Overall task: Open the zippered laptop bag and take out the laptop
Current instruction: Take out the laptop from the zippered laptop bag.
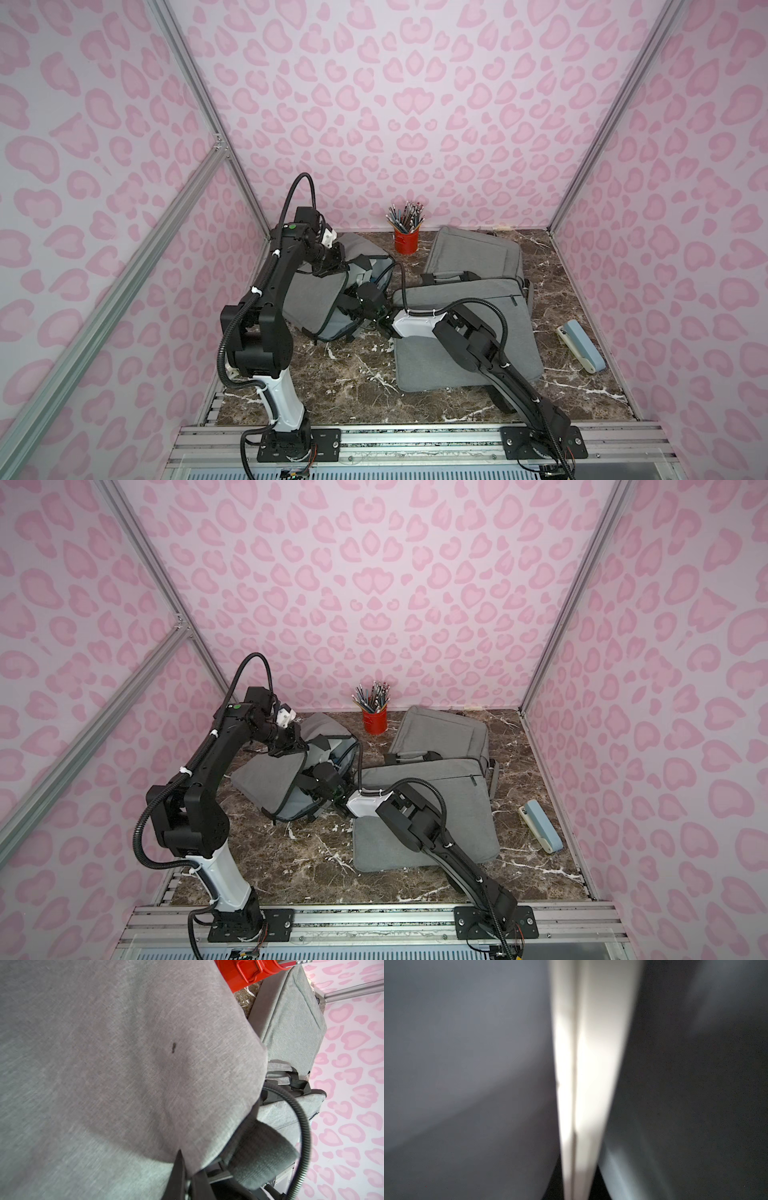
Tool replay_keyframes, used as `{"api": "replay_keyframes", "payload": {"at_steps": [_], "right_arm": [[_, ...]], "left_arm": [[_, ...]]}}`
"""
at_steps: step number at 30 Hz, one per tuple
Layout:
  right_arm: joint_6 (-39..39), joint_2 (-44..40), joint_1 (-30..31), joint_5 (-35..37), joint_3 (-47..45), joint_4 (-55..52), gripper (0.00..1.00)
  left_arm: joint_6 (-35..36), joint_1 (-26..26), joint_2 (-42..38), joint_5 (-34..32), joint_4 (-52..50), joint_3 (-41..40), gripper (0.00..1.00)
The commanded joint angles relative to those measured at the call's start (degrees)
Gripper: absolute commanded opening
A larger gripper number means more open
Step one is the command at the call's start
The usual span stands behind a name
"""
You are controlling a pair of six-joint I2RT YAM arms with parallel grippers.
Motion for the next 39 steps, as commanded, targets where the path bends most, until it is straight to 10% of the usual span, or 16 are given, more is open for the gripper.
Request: {"api": "replay_keyframes", "payload": {"at_steps": [1, 20, 39], "right_arm": [[-5.4, -2.7, -0.1, 2.8, -2.4, 5.6, 0.00], [-7.9, -22.3, 0.7, 3.3, -35.9, 25.4, 0.00], [-20.2, -44.1, -3.9, -5.2, -49.8, 8.6, 0.00]], "left_arm": [[2.2, 0.3, 0.3, 0.1, -1.5, 0.7, 0.02], [7.6, 0.3, 4.8, -6.6, -2.3, 3.6, 0.02], [4.3, 0.8, 10.9, -8.8, -1.3, 7.2, 0.01]]}}
